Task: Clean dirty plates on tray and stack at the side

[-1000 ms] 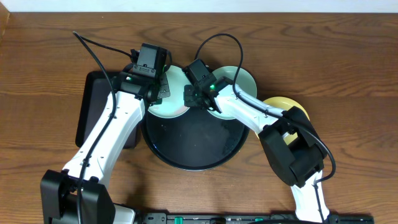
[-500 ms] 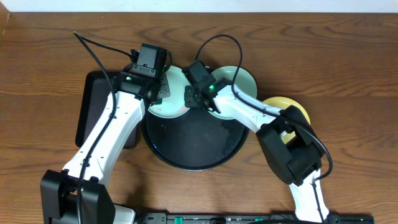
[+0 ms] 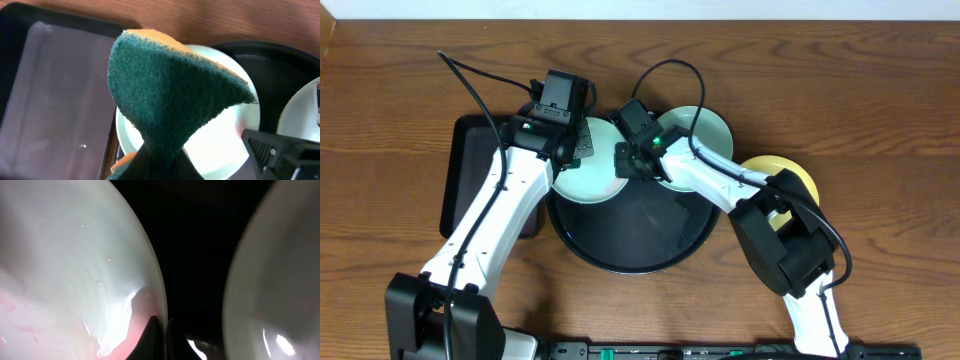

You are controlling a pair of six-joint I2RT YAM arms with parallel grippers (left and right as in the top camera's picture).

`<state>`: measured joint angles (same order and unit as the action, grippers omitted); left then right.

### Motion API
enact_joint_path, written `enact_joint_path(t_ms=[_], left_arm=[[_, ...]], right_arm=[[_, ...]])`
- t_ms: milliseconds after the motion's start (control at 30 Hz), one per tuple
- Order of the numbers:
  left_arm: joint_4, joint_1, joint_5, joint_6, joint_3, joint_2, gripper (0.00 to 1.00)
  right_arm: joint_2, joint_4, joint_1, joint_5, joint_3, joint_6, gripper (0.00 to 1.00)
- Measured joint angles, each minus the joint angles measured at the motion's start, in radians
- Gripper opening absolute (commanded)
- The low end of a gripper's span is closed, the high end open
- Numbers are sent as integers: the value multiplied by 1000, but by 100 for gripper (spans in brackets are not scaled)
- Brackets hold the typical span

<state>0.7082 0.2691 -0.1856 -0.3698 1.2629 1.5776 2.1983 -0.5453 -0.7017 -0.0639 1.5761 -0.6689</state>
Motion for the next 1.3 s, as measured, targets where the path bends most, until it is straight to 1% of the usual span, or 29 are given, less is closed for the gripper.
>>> enact_joint_path(t_ms=[167,333,533,800,933,1033,1167,1300], left_arm=[[37,0,28,1,0,0,8],[74,1,87,0,0,0,7],[86,31,114,-9,-16,24,7],[69,76,135,-23,-46,195,8],[70,74,135,-23,-46,227,7],[64,74,161,11,-46,227,7],[35,74,247,128,-46,227,8],[-16,74,251,187,-46,227,8]], right_arm=[[-29,-153,4,-34,-1,50,1],[-44,-263,4,-30,-4,74,1],[-53,-279,8,-28,-14,79,1],[-56,-273,9,-29,-21,81,1],[-56,-273,9,-31,-21,81,1],[-56,-273,9,-30,-21,82,1],[-56,-272,9,-30,-21,82,1],[-56,-273,9,-29,-21,82,1]])
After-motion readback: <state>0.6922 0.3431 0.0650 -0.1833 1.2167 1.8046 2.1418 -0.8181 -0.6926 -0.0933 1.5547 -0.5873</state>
